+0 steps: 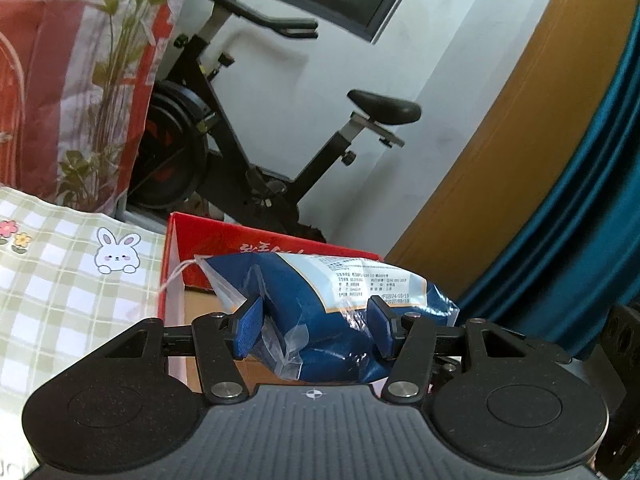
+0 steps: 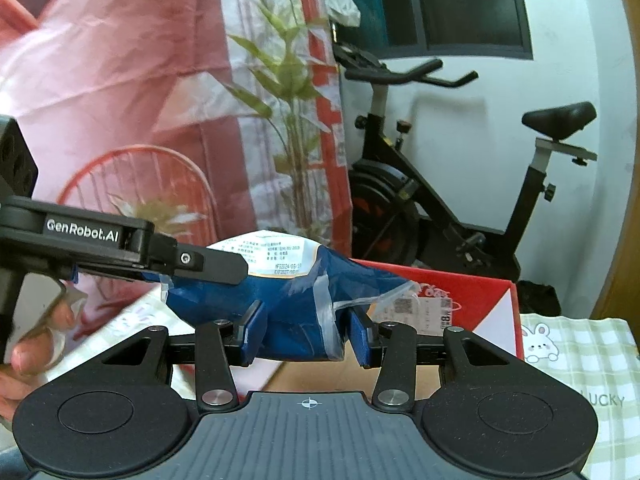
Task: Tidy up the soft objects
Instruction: 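Carry the blue package over the red box and release it inside, then lower the left gripper onto the orange floral cloth and grasp it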
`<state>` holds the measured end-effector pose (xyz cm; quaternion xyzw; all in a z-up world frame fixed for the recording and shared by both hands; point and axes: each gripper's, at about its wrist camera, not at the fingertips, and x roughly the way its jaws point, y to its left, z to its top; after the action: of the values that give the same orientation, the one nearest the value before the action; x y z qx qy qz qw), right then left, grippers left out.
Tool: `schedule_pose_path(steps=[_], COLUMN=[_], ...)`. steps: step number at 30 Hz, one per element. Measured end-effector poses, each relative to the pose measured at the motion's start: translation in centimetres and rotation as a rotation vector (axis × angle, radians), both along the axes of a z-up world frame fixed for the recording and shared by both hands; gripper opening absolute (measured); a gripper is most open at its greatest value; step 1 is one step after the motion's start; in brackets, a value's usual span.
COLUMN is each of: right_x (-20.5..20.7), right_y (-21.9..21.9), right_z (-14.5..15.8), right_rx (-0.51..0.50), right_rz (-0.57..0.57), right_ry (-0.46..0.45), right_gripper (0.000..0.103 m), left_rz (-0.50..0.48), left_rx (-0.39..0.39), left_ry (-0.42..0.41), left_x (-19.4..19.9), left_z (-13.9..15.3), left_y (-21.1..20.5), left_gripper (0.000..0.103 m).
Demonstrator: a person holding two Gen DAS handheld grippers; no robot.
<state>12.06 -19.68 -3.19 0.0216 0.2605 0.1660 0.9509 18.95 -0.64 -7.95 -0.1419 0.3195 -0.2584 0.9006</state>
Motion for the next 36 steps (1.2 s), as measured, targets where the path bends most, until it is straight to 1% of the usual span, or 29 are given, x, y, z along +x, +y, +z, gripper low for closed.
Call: schedule_pose_path(steps=[6, 11, 15, 21, 25, 27, 30, 36], right_x=[4.2, 6.4, 7.6, 8.6, 8.4, 7.9, 6.9, 3.6], right_y=[-1.5, -2.5, -3.0, -3.4, -3.5, -3.3, -3.1, -3.0], right_z=[-3.6, -5.9, -7.3, -8.9, -9.0, -8.8, -8.1, -6.0], right_rx=[-0.019, -0.037, -0.056, -0.043, -0.049, -0.063, -0.076, -0.063], right_rz=[-0.017, -0.028, -0.048, -0.068, -0.074, -0.070, -0.064, -0.059], right_ry=[0.062, 0.104, 0.143, 0.233, 0.260, 0.263, 0.254, 0.201], right_gripper=[0.041, 0.041, 0.041, 0.044, 0.047, 0.051, 0.055, 0.055], left_rz=[-0.013, -0.015, -0.027, -0.038, -0.054, -0.046, -0.044, -0.032], left_rx=[0.041, 0.070, 0.124, 0.207, 0.242, 0.252, 0.248, 0.248], left_ry=[0.057, 0.090, 0.100, 0.138, 0.150, 0.151, 0.142, 0.107], left_x=[4.0, 6.0, 6.8, 7.2, 6.6, 6.2, 5.3, 2.8], left_z=[-2.3, -4.0, -5.1, -6.4, -6.4, -6.1, -5.3, -3.4], left_y=[-1.6, -2.9, -4.2, -5.2, -5.0, -4.6, -4.1, -3.0], left_gripper=[0.061, 0.061, 0.061, 0.061, 0.063, 0.063, 0.064, 0.064])
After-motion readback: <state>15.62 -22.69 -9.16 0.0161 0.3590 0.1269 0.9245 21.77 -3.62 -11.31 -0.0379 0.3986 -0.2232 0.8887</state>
